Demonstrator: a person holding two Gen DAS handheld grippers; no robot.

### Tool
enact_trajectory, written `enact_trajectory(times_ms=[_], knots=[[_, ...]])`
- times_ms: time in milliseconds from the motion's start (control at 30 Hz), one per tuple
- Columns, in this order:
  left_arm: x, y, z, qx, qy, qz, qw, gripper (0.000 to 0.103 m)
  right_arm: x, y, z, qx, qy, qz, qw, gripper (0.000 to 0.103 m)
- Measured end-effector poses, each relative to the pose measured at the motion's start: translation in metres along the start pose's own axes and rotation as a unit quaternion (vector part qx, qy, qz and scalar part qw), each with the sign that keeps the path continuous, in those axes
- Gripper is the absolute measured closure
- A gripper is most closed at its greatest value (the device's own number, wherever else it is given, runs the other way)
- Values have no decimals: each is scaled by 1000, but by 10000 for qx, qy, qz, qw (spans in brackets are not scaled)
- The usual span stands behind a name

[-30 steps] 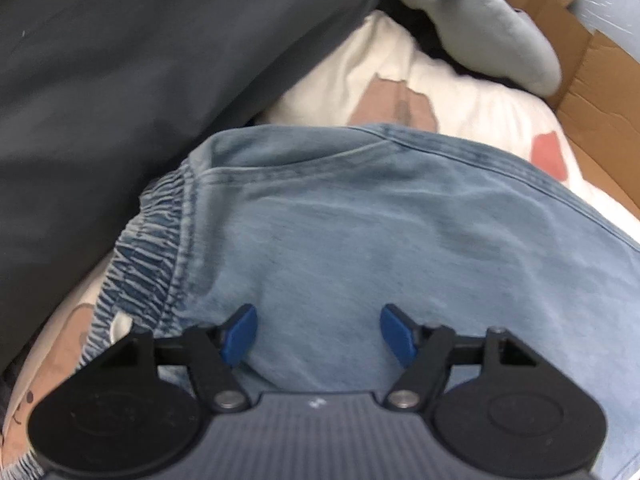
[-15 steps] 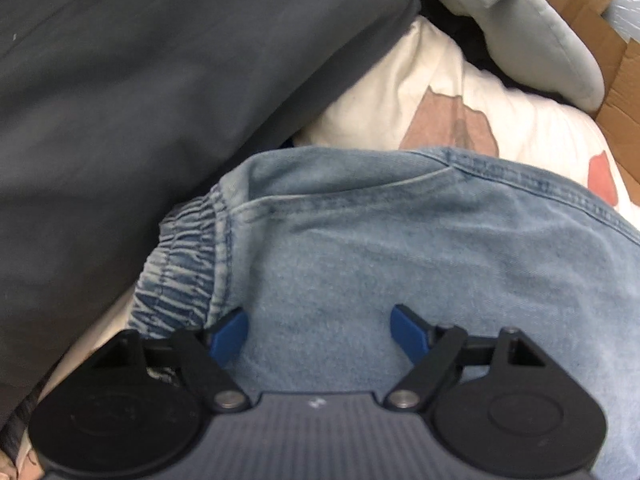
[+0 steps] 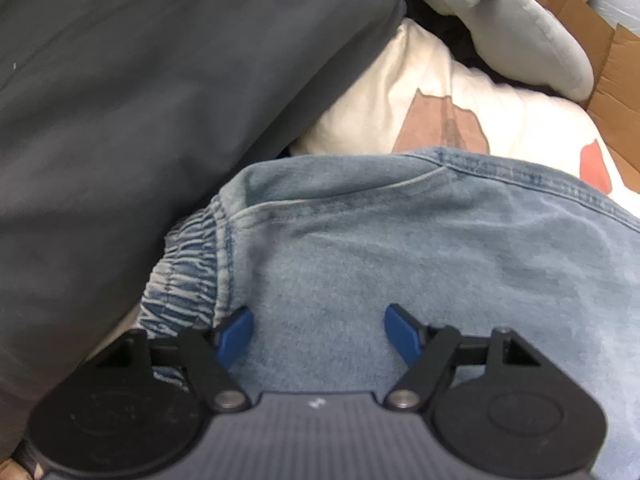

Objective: Fold clothes

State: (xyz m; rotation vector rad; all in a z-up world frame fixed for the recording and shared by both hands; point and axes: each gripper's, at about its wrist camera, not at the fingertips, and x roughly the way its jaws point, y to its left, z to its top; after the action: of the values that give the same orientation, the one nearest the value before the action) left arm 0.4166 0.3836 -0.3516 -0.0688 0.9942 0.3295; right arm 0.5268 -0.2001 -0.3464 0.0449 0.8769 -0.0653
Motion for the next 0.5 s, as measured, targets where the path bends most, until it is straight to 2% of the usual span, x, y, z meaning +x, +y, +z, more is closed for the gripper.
enact_trajectory(times_ms=[133,300,400,500], knots=[[-2,3,-5,94,-96,-150,9998,28,14,-21,12,460,-16,75,9989,52],[-7,8,-7,-28,-34,-269,9996,27,33,-17,24,284,-81,-157,9994,50],[-13,6,-6,111,6,-305,9995,26,39,-13,34,193,11,-251,9995,48],[-21,11,-5,49,-38,-402,9992,25,31,-13,35,134,67,-210,9997,48]])
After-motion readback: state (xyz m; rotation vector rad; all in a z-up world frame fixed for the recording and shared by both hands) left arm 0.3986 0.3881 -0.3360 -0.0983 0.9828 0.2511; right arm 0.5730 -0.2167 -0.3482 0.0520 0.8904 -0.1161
